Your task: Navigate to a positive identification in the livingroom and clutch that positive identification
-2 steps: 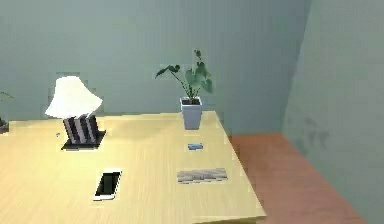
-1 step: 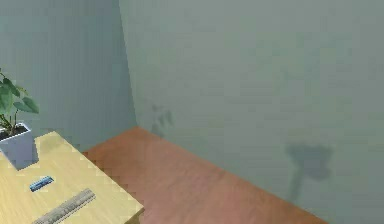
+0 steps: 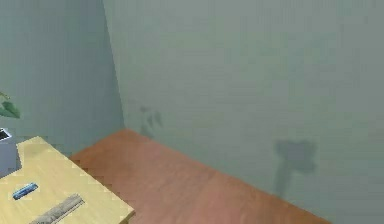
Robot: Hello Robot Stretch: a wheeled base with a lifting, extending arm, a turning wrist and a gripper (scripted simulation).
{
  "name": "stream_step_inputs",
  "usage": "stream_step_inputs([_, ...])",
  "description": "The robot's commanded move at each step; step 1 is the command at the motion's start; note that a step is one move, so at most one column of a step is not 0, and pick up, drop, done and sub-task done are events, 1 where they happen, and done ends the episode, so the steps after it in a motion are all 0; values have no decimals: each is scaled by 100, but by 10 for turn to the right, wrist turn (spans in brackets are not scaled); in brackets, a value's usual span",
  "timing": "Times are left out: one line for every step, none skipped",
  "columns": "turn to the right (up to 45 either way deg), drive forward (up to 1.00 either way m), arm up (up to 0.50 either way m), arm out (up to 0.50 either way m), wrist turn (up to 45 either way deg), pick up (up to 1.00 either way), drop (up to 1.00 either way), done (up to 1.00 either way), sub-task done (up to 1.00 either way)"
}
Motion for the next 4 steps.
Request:
stream_step_inputs([0, 55, 0, 0, 0, 0, 0, 0, 0])
stream_step_inputs([0, 20, 0, 0, 0, 0, 0, 0, 0])
stream_step_inputs([-450, 0, 0, 0, 0, 0, 0, 0, 0])
stream_step_inputs([-60, 0, 0, 0, 0, 0, 0, 0, 0])
